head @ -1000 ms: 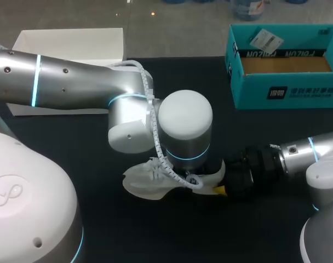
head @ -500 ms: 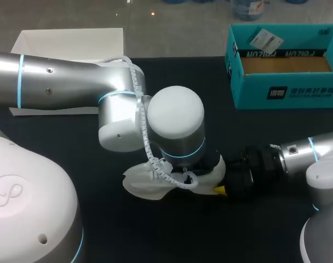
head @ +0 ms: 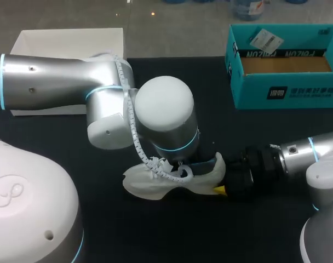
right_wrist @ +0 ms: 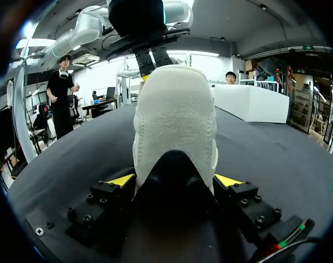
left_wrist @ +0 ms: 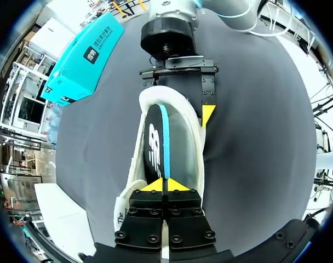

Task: Take the shoe out of the shoebox, open the shoe tongue, remove and reinsert the insole, then place the shoe into the shoebox

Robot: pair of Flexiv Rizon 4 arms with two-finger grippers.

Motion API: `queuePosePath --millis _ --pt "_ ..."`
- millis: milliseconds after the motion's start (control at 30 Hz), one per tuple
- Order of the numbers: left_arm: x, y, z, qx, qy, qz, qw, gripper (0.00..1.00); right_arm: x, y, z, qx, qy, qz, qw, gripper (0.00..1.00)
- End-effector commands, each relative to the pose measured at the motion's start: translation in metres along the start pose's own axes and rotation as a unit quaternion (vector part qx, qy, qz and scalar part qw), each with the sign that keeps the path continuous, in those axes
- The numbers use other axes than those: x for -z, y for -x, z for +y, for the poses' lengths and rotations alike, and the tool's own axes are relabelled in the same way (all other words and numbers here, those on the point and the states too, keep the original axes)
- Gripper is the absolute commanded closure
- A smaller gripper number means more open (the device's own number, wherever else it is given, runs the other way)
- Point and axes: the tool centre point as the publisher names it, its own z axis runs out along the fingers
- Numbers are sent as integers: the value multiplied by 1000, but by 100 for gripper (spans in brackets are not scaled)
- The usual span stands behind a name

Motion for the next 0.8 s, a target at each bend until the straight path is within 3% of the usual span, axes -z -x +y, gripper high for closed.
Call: queuePosePath --millis 33,267,800 --pt "12 1 13 4 -14 6 1000 100 -4 -1 -6 0 -2 0 1000 100" --pt "20 -5 11 4 -23 6 1000 100 -4 -1 -6 0 -2 0 1000 100" --pt "29 -14 -30 -17 -29 7 999 100 -4 -1 -6 0 -2 0 1000 100"
